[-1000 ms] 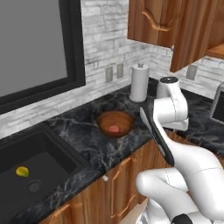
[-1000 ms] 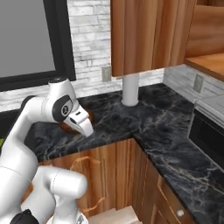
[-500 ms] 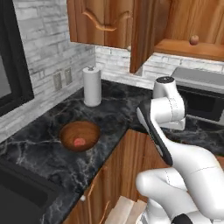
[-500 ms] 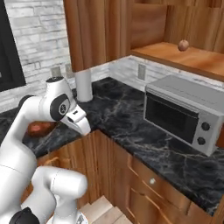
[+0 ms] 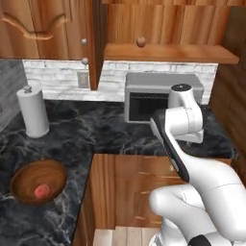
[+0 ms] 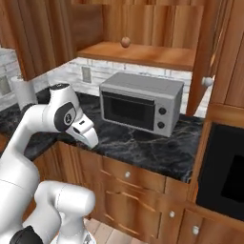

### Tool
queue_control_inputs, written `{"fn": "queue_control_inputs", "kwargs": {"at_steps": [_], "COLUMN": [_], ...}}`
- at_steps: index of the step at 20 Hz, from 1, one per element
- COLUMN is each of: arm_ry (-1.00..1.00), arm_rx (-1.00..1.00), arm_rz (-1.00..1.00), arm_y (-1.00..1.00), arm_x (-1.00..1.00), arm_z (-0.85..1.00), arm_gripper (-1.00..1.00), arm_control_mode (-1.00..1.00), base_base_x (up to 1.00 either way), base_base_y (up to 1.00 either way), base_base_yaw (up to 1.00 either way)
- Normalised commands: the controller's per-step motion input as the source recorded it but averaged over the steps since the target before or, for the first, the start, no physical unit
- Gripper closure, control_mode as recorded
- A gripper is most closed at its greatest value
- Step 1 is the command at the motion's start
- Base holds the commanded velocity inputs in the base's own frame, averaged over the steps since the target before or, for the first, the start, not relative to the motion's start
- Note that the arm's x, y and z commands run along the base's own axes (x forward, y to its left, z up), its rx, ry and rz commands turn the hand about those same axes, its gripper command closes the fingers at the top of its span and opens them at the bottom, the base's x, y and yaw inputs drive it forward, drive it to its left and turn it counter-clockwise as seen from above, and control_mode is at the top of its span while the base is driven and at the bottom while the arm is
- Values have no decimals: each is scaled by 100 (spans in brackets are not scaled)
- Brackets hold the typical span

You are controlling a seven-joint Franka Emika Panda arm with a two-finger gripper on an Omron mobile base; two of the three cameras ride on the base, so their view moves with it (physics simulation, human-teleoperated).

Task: Pick the peachs from the cabinet and place them in one bowl. Pick the mango from the sink and place it in the other bowl.

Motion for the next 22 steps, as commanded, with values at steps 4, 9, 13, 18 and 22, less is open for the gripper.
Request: {"fn": "queue_control_inputs", "kwargs": {"at_steps": [4, 9, 13, 18, 22], "arm_ry": [0, 0, 0, 0, 0], "arm_rx": [0, 0, 0, 0, 0], "arm_rz": [0, 0, 0, 0, 0], "arm_y": [0, 0, 0, 0, 0], "arm_x": [0, 0, 0, 0, 0], "arm_z": [0, 0, 0, 0, 0], "arm_gripper": [-100, -100, -100, -100, -100], "arm_control_mode": [100, 100, 100, 100, 100], "base_base_x": [6, 16, 14, 23, 36], "base_base_y": [0, 6, 23, 12, 2], "base_base_yaw": [-58, -63, 7, 26, 31]}}
